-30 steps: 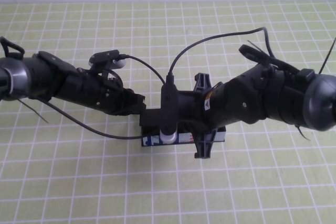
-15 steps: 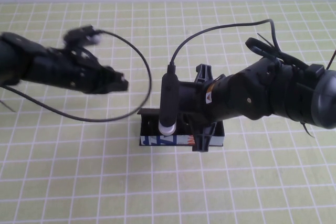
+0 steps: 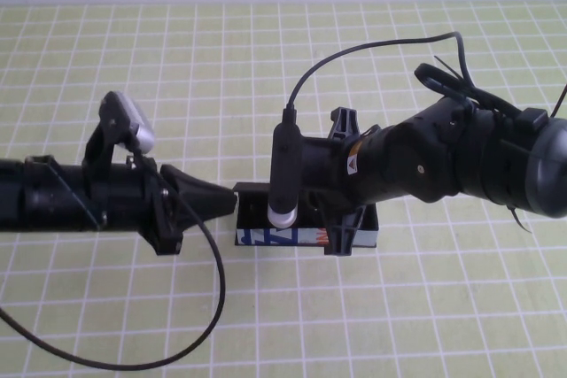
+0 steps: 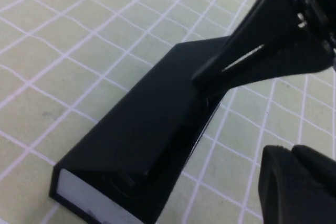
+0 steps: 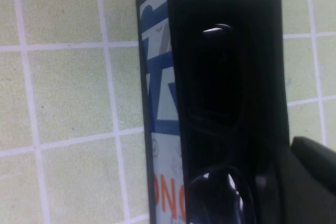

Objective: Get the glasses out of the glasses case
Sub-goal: Pick up the glasses from the glasses case

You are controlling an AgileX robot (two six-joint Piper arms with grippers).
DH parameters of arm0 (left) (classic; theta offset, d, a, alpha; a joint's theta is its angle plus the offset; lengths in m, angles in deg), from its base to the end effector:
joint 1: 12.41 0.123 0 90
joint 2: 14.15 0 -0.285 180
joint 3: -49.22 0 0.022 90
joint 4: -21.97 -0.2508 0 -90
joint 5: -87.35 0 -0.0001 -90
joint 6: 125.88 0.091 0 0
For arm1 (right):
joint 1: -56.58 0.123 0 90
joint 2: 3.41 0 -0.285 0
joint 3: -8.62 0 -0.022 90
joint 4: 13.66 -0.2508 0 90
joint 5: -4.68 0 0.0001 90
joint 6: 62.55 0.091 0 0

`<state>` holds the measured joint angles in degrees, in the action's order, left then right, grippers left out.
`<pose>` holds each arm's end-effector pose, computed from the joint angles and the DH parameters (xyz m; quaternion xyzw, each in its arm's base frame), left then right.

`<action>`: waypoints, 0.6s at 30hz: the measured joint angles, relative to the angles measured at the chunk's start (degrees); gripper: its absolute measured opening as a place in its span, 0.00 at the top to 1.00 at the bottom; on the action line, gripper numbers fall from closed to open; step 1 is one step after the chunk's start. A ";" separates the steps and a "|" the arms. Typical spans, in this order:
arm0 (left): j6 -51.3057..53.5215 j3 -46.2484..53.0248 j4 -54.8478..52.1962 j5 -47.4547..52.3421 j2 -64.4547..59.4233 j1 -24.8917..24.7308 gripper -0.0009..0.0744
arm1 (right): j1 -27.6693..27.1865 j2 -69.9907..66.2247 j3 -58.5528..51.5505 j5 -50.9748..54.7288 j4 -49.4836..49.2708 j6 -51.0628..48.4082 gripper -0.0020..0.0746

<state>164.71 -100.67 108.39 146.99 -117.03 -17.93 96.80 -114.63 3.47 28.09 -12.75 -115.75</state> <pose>0.2833 -0.1062 0.2110 0.3983 0.7303 -0.3977 0.3871 0.3030 0.2555 0.2274 -0.6874 0.6397 -0.0443 0.3410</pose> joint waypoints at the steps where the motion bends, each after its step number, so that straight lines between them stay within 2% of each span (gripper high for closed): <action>1: 0.86 0.50 0.14 0.33 -0.36 0.00 0.99 | 0.00 0.00 0.00 0.00 0.00 0.00 0.98; 18: 11.66 -0.39 10.13 -0.61 -14.48 0.00 0.99 | 0.00 0.00 0.00 -1.93 0.18 0.00 0.98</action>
<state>176.37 -101.05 118.52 146.38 -131.51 -17.93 96.80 -114.63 3.47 26.16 -12.57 -115.75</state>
